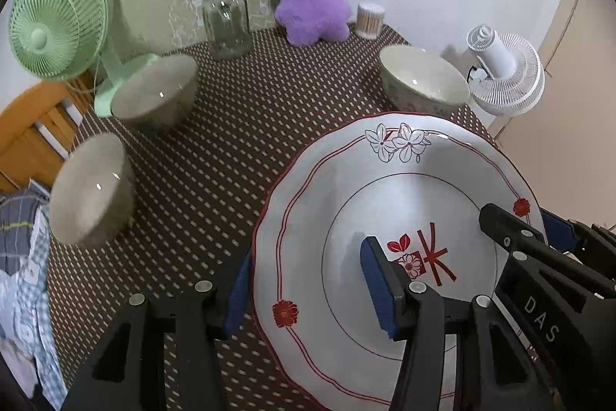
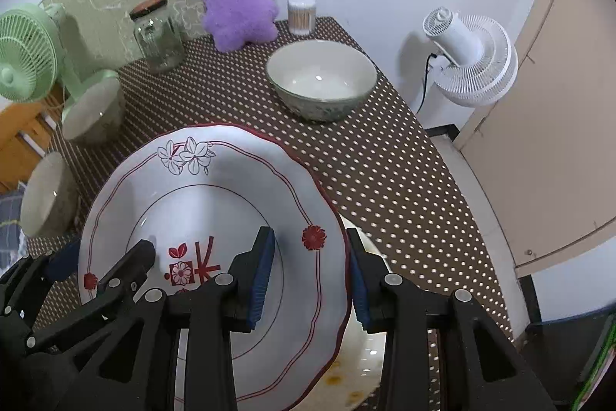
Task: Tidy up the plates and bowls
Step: 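Lower the red-pattern plate onto the yellow plate stack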
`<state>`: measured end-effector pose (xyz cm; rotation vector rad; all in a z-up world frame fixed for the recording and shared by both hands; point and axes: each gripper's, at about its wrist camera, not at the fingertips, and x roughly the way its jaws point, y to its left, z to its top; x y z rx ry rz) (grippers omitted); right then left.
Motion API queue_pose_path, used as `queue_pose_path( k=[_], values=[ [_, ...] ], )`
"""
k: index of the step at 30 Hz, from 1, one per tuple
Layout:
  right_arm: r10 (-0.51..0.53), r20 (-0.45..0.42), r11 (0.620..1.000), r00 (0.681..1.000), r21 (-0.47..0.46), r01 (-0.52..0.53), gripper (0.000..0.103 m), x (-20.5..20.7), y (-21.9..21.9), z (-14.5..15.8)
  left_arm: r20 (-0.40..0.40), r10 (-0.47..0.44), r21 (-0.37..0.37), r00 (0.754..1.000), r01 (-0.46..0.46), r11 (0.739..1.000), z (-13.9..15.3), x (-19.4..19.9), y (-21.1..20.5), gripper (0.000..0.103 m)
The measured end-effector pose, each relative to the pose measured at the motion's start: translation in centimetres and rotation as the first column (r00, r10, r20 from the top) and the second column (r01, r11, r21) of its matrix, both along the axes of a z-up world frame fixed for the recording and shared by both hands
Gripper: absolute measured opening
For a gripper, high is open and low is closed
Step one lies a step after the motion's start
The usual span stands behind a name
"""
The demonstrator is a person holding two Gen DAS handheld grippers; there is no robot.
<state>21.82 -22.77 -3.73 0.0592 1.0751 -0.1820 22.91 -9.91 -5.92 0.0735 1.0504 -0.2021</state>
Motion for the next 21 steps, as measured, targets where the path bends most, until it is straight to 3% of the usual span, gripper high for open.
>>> queue_pose_path(
  k=[21],
  values=[
    [0.081,-0.101,0.996,0.992,0.040,-0.078,0.041,-0.8,-3.5,-3.3,-0.108,0.079,0.048,0.991,-0.074,0.996,-3.0,-3.0,-3.7,0.054]
  ],
)
